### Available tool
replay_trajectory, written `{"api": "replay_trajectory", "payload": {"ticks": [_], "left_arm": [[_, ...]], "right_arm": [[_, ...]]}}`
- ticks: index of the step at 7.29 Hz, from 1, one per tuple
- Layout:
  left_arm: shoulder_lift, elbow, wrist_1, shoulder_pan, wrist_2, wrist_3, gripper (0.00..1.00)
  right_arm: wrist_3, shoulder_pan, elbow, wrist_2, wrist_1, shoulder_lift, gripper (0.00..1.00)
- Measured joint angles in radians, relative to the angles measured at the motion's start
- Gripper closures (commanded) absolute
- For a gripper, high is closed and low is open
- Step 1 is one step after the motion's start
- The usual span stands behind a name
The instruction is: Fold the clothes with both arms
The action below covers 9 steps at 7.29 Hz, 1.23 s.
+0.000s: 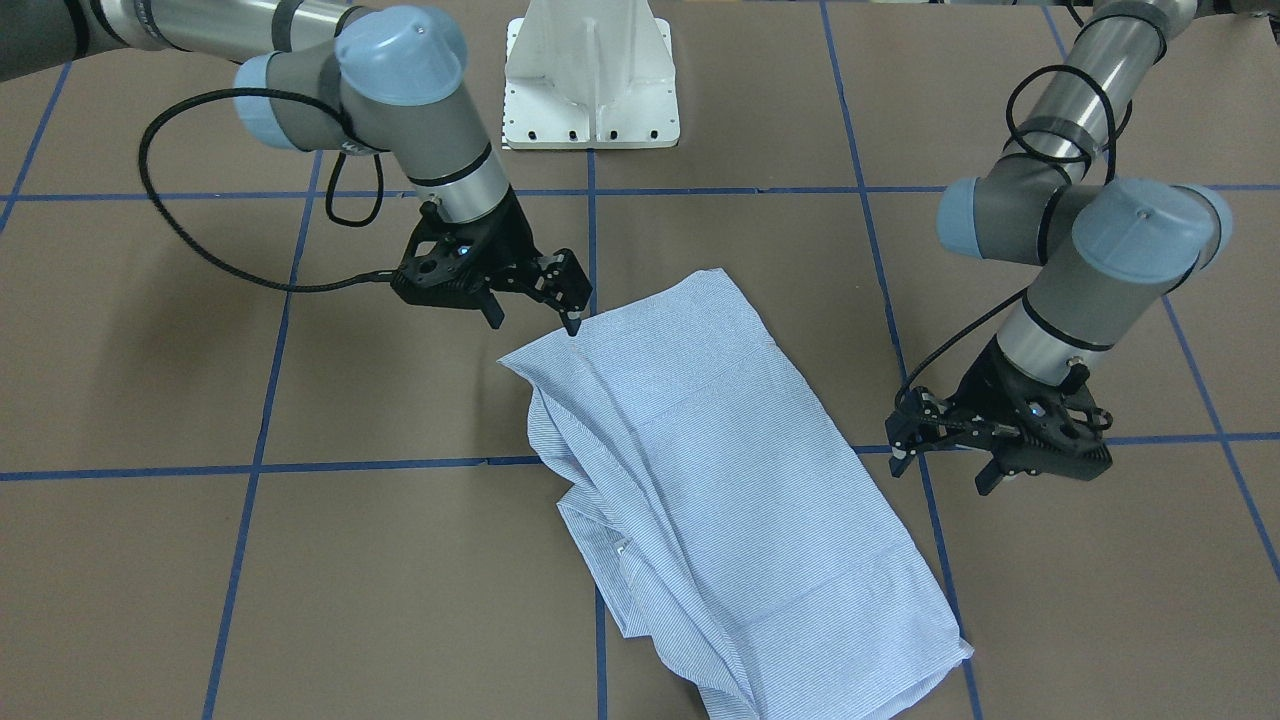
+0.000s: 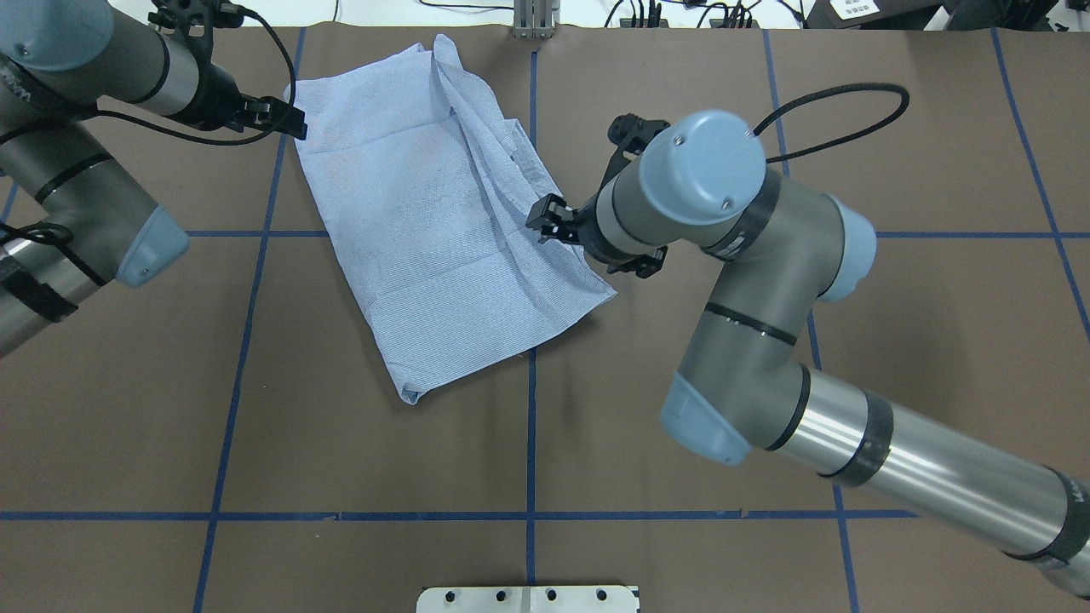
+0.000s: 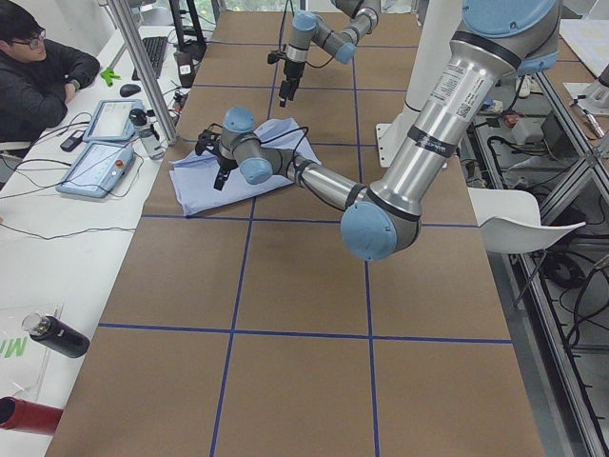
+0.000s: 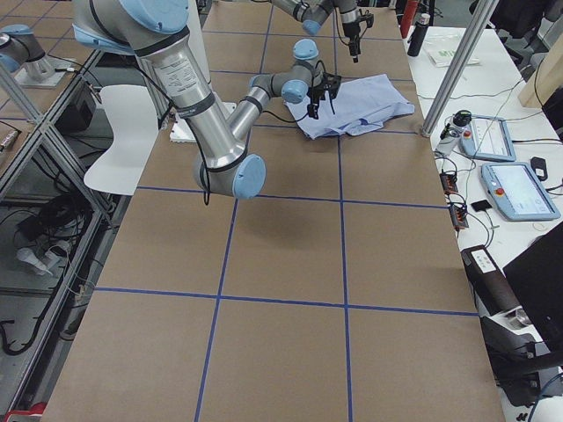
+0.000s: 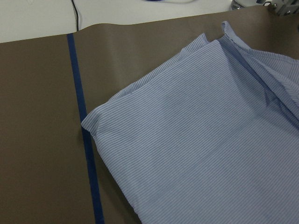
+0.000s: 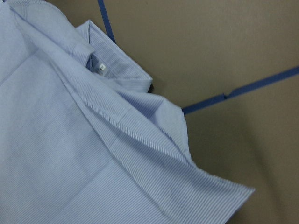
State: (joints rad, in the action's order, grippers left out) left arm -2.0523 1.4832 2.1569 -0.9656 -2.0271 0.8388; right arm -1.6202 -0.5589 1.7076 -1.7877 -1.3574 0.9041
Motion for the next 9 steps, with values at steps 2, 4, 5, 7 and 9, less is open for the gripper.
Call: {"api": "replay_trajectory", "payload": {"ticks": [2, 4, 5, 7, 9], "left_arm": [[0.038, 0.088, -0.017, 0.051, 0.003, 0.102, 0.0], [0.045, 0.121, -0.018, 0.091, 0.006, 0.166, 0.0], [0.045, 0.128, -0.018, 0.1, 0.007, 0.181, 0.0], [0.046, 0.131, -0.019, 0.106, 0.007, 0.188, 0.0], [0.047, 0.131, -0.019, 0.111, 0.007, 0.19, 0.0]], "right_arm": [[-0.146, 0.092, -0.03, 0.116, -0.009, -0.017, 0.1], [-0.217, 0.126, -0.123, 0.185, -0.006, -0.057, 0.25], [-0.235, 0.134, -0.159, 0.208, -0.005, -0.071, 0.27], [-0.25, 0.145, -0.2, 0.22, -0.005, -0.076, 0.27], [-0.247, 0.156, -0.212, 0.223, -0.006, -0.066, 0.26]]}}
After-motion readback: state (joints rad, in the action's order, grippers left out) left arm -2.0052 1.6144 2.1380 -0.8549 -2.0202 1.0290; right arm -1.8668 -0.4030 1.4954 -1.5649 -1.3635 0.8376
